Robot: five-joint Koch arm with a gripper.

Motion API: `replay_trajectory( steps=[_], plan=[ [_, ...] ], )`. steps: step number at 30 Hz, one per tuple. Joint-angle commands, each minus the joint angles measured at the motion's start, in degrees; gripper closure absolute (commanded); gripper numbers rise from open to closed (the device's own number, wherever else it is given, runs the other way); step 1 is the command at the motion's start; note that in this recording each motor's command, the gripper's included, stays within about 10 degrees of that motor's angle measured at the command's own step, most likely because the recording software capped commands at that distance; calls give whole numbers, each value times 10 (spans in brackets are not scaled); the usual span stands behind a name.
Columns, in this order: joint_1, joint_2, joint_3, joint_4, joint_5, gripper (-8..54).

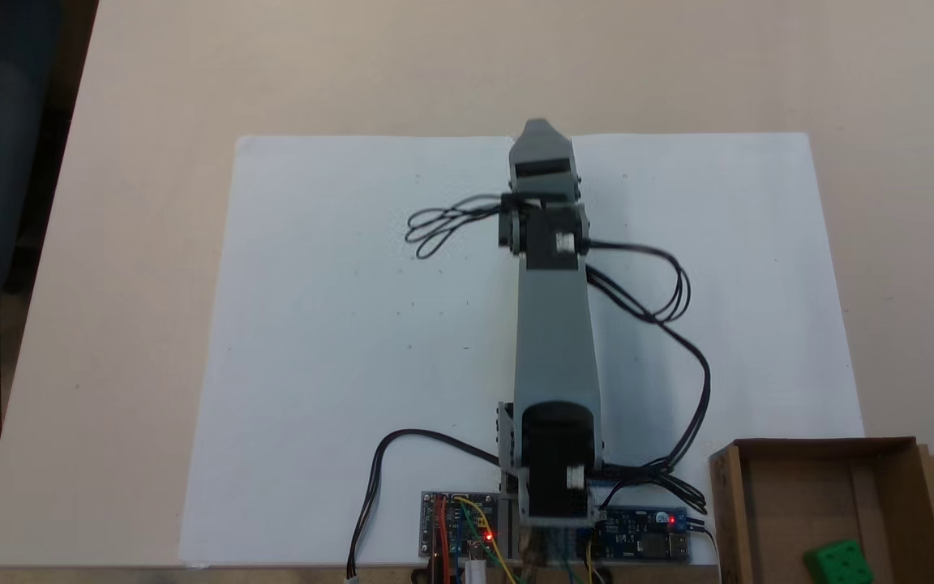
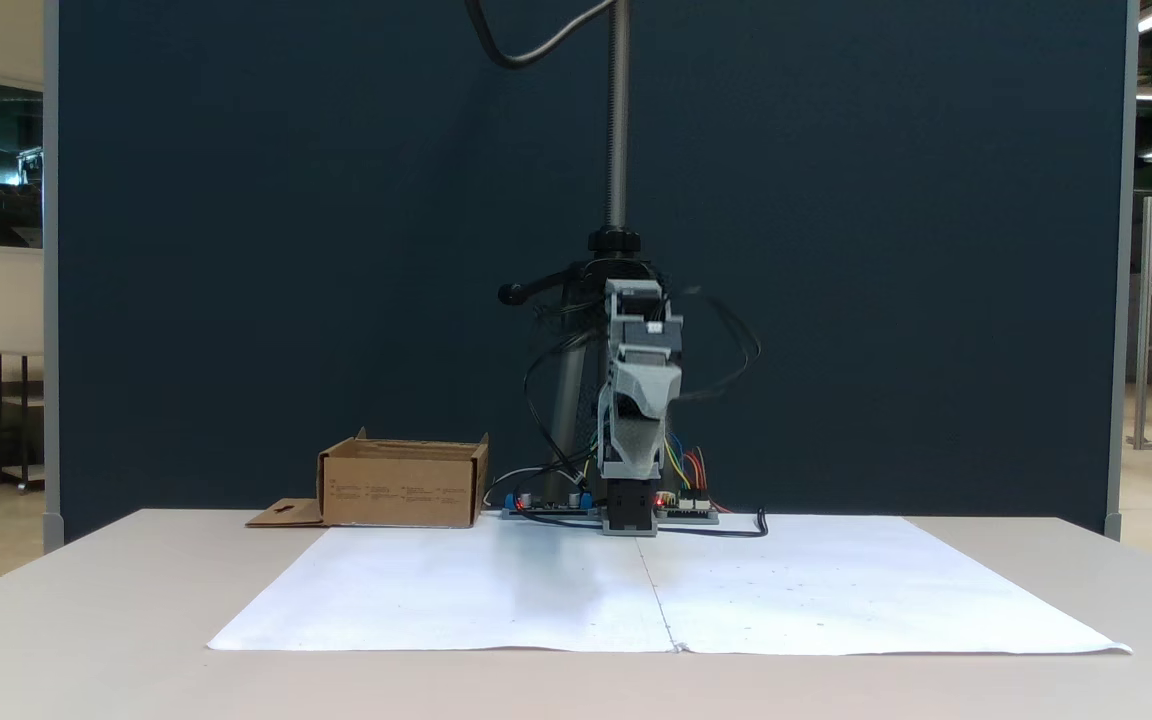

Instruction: Grasp a green dice and put it in the bin.

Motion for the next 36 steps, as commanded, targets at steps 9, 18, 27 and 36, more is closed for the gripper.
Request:
replay_trajectory(
  steps=[9,18,27,36],
  plan=[
    [1,116,177,-246,19,20],
    [13,206,272,-406,68,19],
    [18,214,413,-567,74,19],
    [13,215,491,-726,54,21]
  ],
)
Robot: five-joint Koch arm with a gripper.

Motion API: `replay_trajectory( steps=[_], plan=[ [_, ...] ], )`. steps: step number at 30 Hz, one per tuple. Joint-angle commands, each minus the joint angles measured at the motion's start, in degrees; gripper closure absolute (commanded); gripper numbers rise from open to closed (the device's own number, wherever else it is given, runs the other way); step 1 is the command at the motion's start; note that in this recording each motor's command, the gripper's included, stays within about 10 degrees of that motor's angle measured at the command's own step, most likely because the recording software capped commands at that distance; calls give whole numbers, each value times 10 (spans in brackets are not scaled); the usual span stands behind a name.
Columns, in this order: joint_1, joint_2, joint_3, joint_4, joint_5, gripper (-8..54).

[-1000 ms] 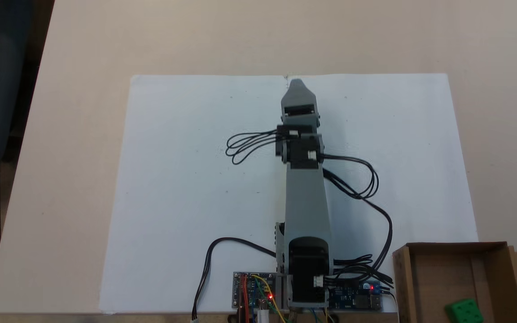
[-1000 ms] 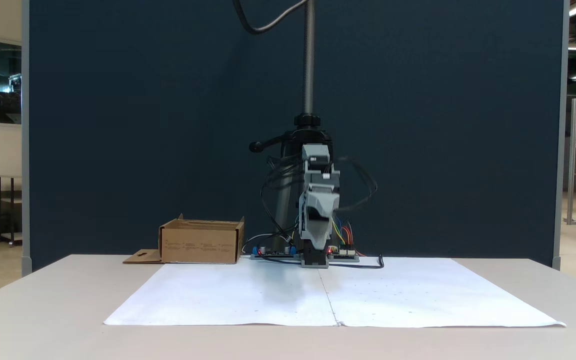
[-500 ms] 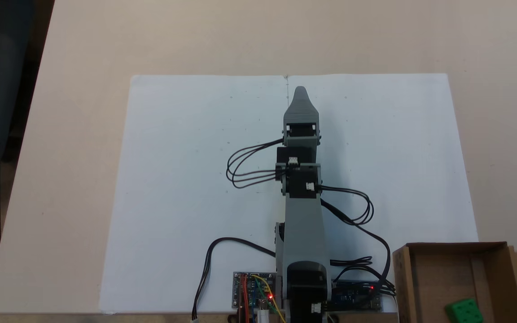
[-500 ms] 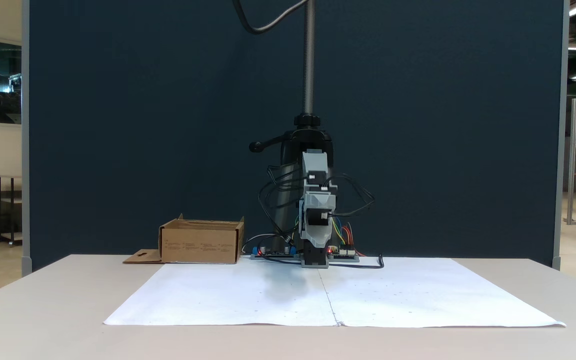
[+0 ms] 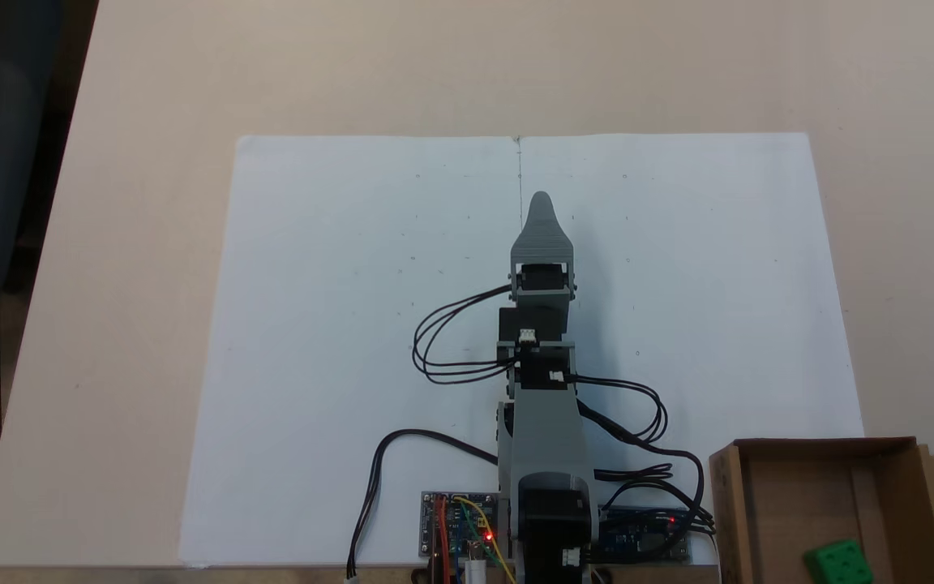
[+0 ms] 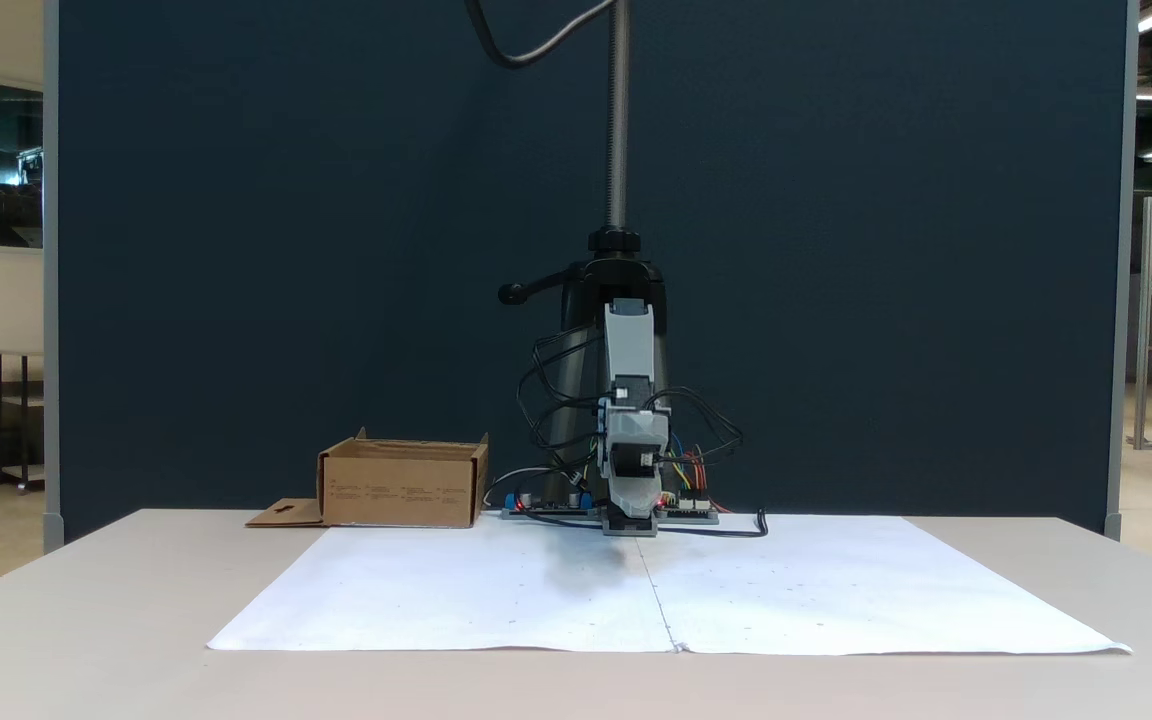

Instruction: Grasp a green dice and put it in the bin.

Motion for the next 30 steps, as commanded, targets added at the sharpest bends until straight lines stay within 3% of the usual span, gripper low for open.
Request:
replay_trajectory(
  steps=[1,11,30],
  plan=[
    [8,61,9,-96,-6,21],
    [-1,65,70,-278,-24,19],
    [1,63,89,-294,-24,8]
  ],
)
